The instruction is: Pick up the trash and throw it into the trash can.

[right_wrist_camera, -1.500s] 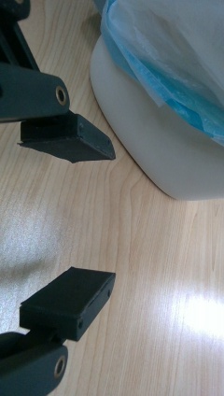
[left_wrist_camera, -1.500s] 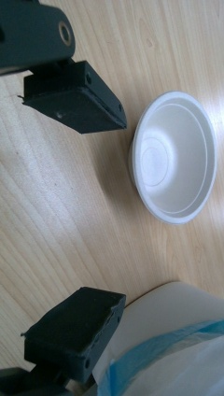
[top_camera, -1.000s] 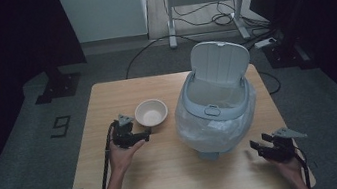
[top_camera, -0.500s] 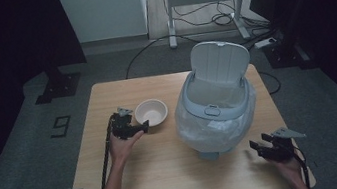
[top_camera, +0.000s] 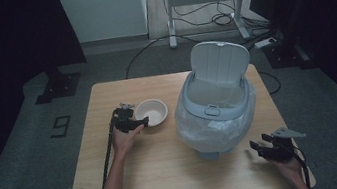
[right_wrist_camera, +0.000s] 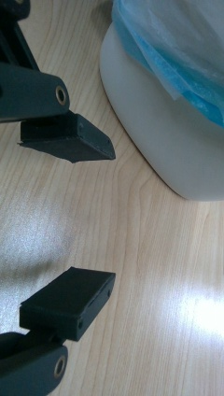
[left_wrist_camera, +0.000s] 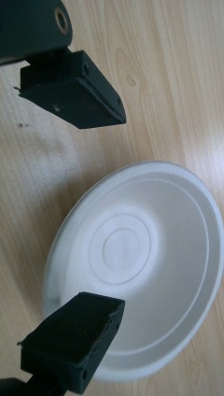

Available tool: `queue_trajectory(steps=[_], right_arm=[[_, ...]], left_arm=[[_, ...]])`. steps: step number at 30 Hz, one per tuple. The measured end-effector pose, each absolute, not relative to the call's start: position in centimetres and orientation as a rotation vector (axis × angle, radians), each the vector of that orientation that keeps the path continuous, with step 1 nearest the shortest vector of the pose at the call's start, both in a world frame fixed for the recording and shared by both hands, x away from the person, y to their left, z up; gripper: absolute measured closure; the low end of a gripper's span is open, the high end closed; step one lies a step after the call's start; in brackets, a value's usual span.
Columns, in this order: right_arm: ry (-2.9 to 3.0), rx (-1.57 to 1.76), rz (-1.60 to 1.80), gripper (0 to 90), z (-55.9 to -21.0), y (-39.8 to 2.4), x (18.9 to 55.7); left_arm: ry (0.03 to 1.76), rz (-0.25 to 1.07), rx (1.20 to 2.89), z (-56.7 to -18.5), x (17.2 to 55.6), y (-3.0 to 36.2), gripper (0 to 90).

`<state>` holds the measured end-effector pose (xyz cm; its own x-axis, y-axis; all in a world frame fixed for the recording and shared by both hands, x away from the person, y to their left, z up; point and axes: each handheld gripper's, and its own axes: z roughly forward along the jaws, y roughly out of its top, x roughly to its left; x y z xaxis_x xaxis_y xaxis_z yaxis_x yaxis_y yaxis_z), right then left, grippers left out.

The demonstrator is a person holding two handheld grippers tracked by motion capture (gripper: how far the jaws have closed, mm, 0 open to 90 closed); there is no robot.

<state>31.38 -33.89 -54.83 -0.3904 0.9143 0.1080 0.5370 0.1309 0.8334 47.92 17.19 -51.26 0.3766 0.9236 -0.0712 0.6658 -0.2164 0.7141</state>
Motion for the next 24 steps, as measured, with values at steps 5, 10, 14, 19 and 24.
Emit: queue_trajectory(steps=[5,10,14,19,24], right_arm=[[1.986,1.4,1.166,34.6,-54.9,-33.9,31.5],[1.989,1.395,1.163,34.7,-54.9,-33.9,31.4],[1.99,1.392,1.162,34.6,-54.9,-33.9,31.4],[1.99,1.39,1.161,34.7,-54.8,-33.8,31.4],[1.991,1.388,1.161,34.6,-54.9,-33.8,31.4]], left_arm=[[1.391,0.477,1.989,-52.0,48.5,17.0,12.4],[1.417,0.45,2.012,-52.9,48.9,16.9,14.8],[1.415,0.397,2.044,-53.4,48.9,16.4,27.1],[1.408,0.426,2.07,-53.6,48.6,15.9,46.7],[1.396,0.406,2.034,-53.4,48.2,16.2,60.7]])
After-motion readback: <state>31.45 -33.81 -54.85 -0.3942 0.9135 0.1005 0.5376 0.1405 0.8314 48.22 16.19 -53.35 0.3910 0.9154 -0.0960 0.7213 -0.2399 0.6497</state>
